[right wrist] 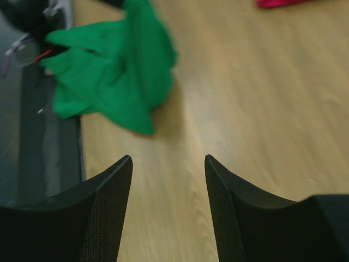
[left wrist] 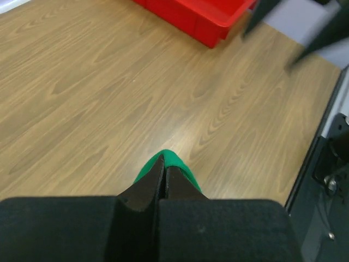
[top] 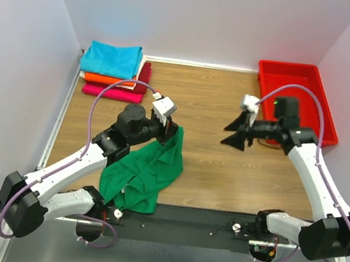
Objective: Fold and stack the t-shirts
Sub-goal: Flatten the tshirt out
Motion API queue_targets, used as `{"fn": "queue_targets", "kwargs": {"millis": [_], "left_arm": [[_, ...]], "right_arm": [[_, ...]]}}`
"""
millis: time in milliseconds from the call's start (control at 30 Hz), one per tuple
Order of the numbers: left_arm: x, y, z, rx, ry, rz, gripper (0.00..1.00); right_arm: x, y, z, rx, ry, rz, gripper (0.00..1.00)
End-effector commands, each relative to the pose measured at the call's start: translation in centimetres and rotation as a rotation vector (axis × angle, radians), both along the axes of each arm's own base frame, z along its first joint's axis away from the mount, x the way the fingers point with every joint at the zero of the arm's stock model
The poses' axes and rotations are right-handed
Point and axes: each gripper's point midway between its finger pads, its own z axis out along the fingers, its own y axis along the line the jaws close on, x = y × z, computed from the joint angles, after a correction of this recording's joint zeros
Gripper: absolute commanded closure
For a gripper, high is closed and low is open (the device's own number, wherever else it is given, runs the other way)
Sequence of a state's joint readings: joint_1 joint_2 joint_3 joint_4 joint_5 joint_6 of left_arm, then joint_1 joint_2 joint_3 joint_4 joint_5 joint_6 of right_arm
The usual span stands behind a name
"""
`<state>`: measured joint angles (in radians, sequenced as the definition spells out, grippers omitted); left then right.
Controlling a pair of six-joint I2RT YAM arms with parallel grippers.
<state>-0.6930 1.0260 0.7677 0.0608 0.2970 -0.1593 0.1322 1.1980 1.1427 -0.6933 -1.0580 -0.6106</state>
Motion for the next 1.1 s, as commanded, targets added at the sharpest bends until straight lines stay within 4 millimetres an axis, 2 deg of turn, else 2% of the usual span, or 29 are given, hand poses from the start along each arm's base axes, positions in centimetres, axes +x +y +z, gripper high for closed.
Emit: {"fn": "queue_targets", "kwargs": {"millis": [0, 67, 100, 200, 333, 467, 567, 733, 800, 833, 867, 933, 967, 1000, 1067], "left_arm": [[2.7, 0.2, 3.6, -0.124, -0.062, 0.096, 1.00], [3.4, 0.0, 3.4, -0.130, -0.053, 0.108, 1.00], [3.8, -0.3, 3.1, -0.130, -0.043, 0.112, 1.00], [4.3, -0.6, 4.3, -0.160, -0.053, 0.113, 1.00], [4.4, -0.5, 6.5, -0.203, -0.088, 0.121, 1.00], [4.1, -0.3, 8.2, -0.232, -0.113, 0.114, 1.00], [3.9, -0.4, 8.5, -0.239, -0.113, 0.104, 1.00], [3.5, 0.0, 9.1, -0.249, -0.121, 0.108, 1.00], [3.4, 0.3, 9.0, -0.248, -0.123, 0.117, 1.00], [3.4, 0.6, 9.1, -0.245, -0.125, 0.125, 1.00], [3.5, 0.7, 9.0, -0.236, -0.129, 0.131, 1.00], [3.5, 1.2, 8.9, -0.230, -0.133, 0.146, 1.00], [3.5, 1.3, 8.9, -0.226, -0.138, 0.150, 1.00], [3.4, 1.5, 9.0, -0.226, -0.143, 0.151, 1.00], [3.4, 1.7, 8.9, -0.221, -0.144, 0.154, 1.00]], "right_arm": [[-4.5, 4.0, -1.2, 0.003, -0.068, 0.224, 0.36], [-4.7, 4.7, -3.4, -0.041, -0.008, 0.214, 0.33], [-5.2, 5.6, -5.1, -0.066, 0.019, 0.238, 0.31], [-4.8, 6.3, -8.6, -0.124, 0.051, 0.201, 0.23], [-4.5, 7.0, -11.1, -0.131, 0.056, 0.197, 0.21], [-4.1, 9.0, -12.7, -0.154, 0.042, 0.205, 0.21], [-3.4, 10.0, -13.4, -0.173, 0.036, 0.199, 0.21], [-0.3, 11.8, -13.5, -0.175, 0.016, 0.136, 0.23], [-0.3, 12.0, -13.3, -0.166, 0.022, 0.144, 0.34], [-0.6, 12.0, -13.1, -0.158, 0.025, 0.151, 0.43], [-0.9, 12.0, -12.7, -0.150, 0.018, 0.159, 0.60], [-2.0, 11.5, -11.9, -0.132, -0.004, 0.171, 0.74], [-2.2, 11.3, -11.5, -0.128, -0.020, 0.173, 0.90], [-2.6, 11.1, -11.4, -0.127, -0.023, 0.173, 0.99], [-2.8, 10.8, -10.3, -0.120, -0.040, 0.168, 0.99]]}}
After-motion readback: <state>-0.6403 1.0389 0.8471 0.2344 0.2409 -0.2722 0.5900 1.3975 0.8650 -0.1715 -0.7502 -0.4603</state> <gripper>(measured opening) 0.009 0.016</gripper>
